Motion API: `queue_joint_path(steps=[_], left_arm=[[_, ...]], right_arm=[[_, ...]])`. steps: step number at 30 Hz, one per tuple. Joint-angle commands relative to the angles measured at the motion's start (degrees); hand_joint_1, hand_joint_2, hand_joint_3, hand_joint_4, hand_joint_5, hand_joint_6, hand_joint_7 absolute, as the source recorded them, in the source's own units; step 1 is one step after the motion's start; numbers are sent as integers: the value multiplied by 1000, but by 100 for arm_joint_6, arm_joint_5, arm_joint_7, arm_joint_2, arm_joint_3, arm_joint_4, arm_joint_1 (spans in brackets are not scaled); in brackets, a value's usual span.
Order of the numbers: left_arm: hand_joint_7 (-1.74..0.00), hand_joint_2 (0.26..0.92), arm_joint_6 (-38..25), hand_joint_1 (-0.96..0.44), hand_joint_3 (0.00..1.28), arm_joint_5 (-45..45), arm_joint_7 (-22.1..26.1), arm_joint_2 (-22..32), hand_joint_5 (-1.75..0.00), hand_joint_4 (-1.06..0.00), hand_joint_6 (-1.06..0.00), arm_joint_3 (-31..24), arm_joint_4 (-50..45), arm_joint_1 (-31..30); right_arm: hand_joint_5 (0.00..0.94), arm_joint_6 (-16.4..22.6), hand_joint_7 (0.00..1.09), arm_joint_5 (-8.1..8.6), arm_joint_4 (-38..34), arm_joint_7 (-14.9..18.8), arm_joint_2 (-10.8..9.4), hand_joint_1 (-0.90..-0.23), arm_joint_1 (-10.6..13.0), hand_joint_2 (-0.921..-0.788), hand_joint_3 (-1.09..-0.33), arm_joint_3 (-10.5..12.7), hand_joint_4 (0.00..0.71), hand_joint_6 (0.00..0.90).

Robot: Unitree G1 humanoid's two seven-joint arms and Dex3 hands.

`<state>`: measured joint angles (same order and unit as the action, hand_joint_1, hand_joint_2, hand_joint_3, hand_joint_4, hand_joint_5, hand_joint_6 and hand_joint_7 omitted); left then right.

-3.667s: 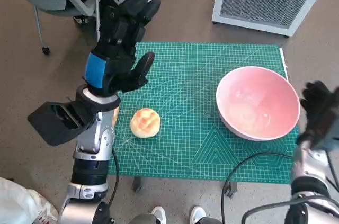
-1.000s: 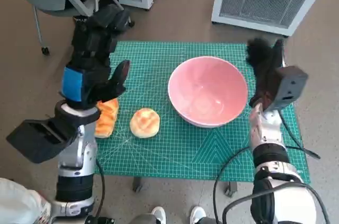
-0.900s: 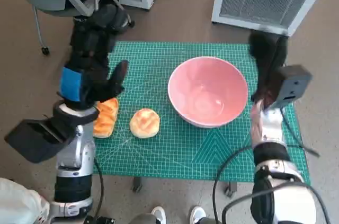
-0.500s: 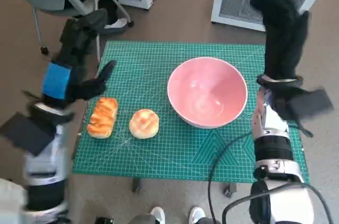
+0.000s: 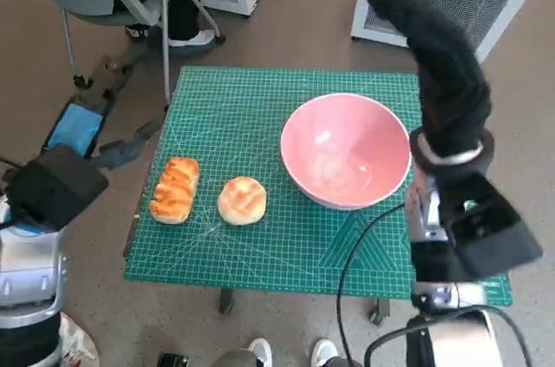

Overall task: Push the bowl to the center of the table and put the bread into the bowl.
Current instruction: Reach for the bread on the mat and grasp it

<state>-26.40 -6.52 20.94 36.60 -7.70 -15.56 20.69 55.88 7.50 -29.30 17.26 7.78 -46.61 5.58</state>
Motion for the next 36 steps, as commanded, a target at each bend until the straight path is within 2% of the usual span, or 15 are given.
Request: queue_joint_path(steps=[1,6,11,15,19,36], left_arm=[[-168,921,-289,-386,389,-118,110,148,-6,-208,-183,109,-56,-94],[-129,921,-497,-399,392,-282,130,201,-4,-213,-189,341,-29,-185],[-71,921,-613,-409,401,-441,153,202,-1,-213,-208,548,52,-251],[-57,921,-687,-412,408,-527,148,165,-3,-218,-207,677,99,-325],[-45,921,-790,-412,415,-635,117,100,-2,-217,-204,846,128,-406],[-14,921,-1008,-443,432,-954,140,60,0,-209,-190,1316,164,-740]], right_arm=[[4,-82,664,-353,230,-217,35,-611,236,-921,-712,-19,271,64],[3,-53,665,-608,259,-410,60,-602,273,-921,-714,-12,271,56],[4,-7,670,-682,145,-508,87,-592,235,-921,-728,-29,272,49],[4,-11,674,-669,46,-542,97,-583,205,-921,-734,-51,273,47],[5,-50,679,-521,-46,-475,91,-563,185,-921,-740,-93,275,45],[4,-189,697,-432,15,-498,81,-573,239,-921,-737,-161,276,38]])
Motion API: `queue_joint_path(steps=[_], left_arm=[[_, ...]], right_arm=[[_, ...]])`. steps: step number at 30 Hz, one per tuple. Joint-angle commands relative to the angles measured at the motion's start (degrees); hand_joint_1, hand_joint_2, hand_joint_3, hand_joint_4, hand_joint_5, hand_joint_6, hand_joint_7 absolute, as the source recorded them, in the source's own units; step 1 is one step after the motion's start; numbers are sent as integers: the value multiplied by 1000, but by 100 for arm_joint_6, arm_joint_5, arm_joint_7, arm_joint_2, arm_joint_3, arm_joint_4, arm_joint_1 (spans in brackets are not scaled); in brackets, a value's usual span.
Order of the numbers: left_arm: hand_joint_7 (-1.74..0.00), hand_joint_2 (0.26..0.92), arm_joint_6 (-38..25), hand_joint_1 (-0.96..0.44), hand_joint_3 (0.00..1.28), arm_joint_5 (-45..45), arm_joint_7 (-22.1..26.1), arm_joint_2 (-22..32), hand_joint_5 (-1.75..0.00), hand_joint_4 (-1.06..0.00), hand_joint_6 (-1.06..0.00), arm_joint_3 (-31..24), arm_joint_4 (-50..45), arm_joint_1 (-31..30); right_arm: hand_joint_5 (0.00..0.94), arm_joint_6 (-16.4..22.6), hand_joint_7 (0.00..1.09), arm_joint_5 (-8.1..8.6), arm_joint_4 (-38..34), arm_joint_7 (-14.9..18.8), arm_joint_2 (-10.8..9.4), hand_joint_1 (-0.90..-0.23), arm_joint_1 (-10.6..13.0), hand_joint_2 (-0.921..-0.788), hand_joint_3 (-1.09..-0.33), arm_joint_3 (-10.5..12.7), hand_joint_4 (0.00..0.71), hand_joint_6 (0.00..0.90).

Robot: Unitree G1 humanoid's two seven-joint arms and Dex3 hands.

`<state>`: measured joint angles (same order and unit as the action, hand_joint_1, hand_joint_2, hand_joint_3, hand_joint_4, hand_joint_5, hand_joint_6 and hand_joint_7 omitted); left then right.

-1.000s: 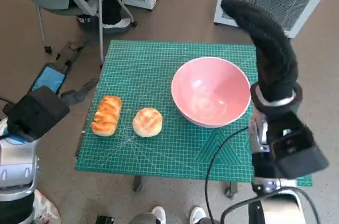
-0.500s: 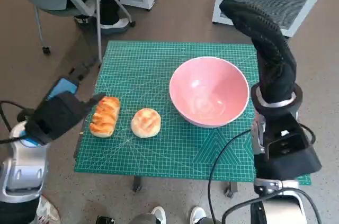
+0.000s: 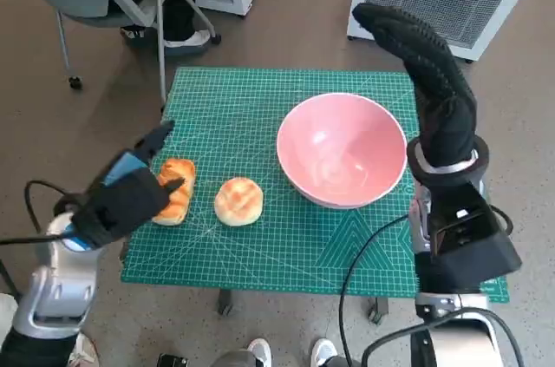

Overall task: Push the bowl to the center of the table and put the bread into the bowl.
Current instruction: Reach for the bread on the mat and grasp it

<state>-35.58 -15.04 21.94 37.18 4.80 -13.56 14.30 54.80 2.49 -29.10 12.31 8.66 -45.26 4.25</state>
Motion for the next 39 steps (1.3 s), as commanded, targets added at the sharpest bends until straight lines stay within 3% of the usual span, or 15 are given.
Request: queue_joint_path(steps=[1,15,25,31,39], left_arm=[[-12,921,-108,-449,435,-111,49,9,0,-207,-187,80,-55,-124],[0,921,-79,-478,439,-239,-15,-87,0,-193,-163,318,103,-434],[-5,921,219,-449,346,-465,-397,-372,-4,-188,-168,533,801,-334],[-24,921,347,-372,286,-605,-691,-582,-22,-300,-251,564,1170,-254],[-42,921,666,-140,218,-609,-1093,-842,-36,-573,-449,411,1677,-185]], right_arm=[[4,-81,699,68,-6,-6,-7,-576,104,-921,-736,-28,276,38],[10,36,705,-81,-214,-124,-8,-588,45,-921,-733,-5,290,33],[10,14,710,-1,-246,-106,-10,-603,34,-921,-730,-23,293,28],[13,27,712,39,-240,-84,-26,-605,40,-921,-723,-36,300,27],[12,117,714,-17,-291,-102,-12,-604,33,-921,-722,-40,300,25]])
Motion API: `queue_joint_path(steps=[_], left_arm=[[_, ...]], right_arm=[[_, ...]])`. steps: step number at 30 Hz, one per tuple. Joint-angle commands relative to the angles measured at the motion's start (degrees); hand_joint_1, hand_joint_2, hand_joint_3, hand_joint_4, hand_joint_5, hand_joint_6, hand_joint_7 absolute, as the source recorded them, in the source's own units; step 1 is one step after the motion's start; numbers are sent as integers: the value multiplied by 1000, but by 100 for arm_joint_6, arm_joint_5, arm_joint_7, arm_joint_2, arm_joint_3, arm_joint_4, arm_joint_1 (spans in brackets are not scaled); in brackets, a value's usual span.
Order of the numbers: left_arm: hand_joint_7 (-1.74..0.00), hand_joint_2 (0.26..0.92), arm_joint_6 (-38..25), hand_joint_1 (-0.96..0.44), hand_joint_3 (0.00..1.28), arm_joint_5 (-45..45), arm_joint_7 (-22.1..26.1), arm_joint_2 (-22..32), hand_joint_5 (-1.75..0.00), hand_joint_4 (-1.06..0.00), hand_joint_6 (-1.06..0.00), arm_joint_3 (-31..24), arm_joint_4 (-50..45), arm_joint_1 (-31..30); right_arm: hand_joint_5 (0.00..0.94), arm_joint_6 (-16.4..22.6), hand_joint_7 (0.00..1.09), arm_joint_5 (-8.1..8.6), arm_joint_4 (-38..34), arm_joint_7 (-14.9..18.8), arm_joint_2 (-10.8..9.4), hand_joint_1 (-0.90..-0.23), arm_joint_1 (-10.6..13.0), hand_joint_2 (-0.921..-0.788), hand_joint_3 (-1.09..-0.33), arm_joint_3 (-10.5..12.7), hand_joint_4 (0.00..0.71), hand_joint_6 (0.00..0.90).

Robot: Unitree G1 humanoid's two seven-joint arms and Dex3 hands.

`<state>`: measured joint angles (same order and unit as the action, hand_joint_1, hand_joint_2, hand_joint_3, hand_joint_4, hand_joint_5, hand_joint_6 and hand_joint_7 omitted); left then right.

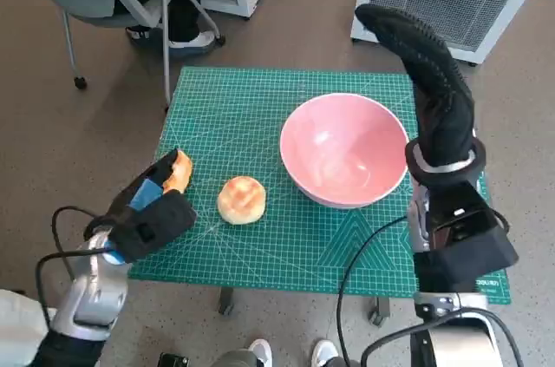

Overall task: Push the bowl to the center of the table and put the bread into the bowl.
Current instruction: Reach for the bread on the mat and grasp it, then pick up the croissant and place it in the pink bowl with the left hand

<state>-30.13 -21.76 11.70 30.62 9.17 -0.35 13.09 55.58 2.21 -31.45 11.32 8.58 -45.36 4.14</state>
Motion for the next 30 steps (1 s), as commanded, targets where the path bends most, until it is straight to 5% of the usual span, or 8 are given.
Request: queue_joint_path(steps=[1,2,4,7,9,14,30], left_arm=[[-54,921,172,-96,212,74,-105,-207,-57,-645,-498,-49,411,-57],[-62,921,248,-67,209,76,-156,-224,-71,-692,-530,-67,481,-51],[-88,921,412,134,236,80,-253,-255,-740,-582,-600,-111,617,-43],[-965,921,680,46,249,112,-384,-292,-1146,-580,-414,-198,787,-48],[-1168,921,838,25,245,141,-450,-316,-1236,-584,-381,-268,866,-52],[-1332,921,1072,6,223,261,-478,-360,-1303,-589,-389,-473,764,-91],[-1264,921,1225,5,178,633,-471,-443,-1310,-617,-459,-1110,-790,118]], right_arm=[[12,44,715,-3,-56,-9,0,-603,47,-921,-722,-29,300,25],[12,51,715,-16,-55,-14,5,-602,53,-921,-723,-30,300,24],[12,65,716,-27,-60,-14,10,-601,62,-921,-723,-31,300,24],[11,78,717,-23,-66,-4,12,-599,73,-921,-724,-37,299,23],[11,73,718,-20,-64,1,16,-596,77,-921,-725,-41,299,22],[10,65,722,22,-62,33,32,-589,93,-921,-727,-49,299,21],[9,68,728,-28,-64,-36,26,-570,113,-921,-727,-28,301,19]])
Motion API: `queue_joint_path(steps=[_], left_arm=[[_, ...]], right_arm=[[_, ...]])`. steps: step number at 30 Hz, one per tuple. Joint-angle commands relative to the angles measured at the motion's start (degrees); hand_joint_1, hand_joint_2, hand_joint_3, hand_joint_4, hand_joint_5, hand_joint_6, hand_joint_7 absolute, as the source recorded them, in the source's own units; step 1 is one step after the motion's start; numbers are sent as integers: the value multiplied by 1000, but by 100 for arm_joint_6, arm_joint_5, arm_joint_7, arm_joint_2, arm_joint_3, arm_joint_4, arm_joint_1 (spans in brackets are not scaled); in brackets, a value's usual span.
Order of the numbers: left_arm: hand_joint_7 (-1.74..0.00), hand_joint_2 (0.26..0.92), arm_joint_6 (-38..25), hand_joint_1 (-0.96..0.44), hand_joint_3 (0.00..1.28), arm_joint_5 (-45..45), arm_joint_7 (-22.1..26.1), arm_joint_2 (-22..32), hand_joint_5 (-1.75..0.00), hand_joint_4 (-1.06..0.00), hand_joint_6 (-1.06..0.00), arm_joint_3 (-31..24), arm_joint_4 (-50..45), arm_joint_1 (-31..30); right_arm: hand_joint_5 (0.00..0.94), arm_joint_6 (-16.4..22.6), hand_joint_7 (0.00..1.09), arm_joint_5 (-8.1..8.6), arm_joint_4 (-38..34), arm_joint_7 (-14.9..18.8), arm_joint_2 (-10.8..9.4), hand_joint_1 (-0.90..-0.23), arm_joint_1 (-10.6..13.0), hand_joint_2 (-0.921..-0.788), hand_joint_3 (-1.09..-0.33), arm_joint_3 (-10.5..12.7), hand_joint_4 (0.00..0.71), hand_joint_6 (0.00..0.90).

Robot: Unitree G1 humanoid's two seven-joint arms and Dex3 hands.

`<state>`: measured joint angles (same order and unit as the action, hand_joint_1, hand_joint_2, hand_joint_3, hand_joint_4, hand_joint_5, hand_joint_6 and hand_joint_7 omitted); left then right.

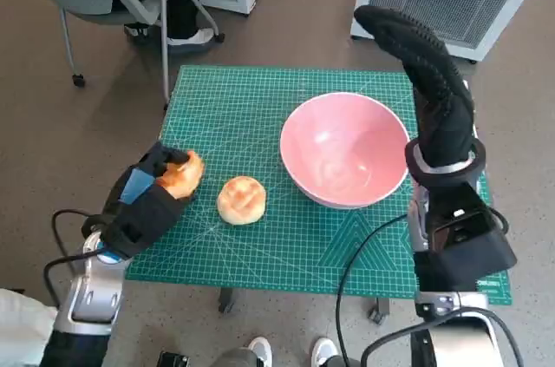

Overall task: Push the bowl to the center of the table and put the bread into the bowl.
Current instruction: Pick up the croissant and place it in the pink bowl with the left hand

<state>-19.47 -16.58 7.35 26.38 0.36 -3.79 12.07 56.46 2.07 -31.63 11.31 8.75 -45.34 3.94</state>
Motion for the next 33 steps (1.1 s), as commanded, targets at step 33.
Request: queue_joint_path(steps=[33], left_arm=[[-1151,900,2362,2,49,-468,-400,-864,-1041,-818,-626,1054,740,3349]], right_arm=[[5,-72,724,196,138,57,103,-560,247,-921,-727,19,300,19]])
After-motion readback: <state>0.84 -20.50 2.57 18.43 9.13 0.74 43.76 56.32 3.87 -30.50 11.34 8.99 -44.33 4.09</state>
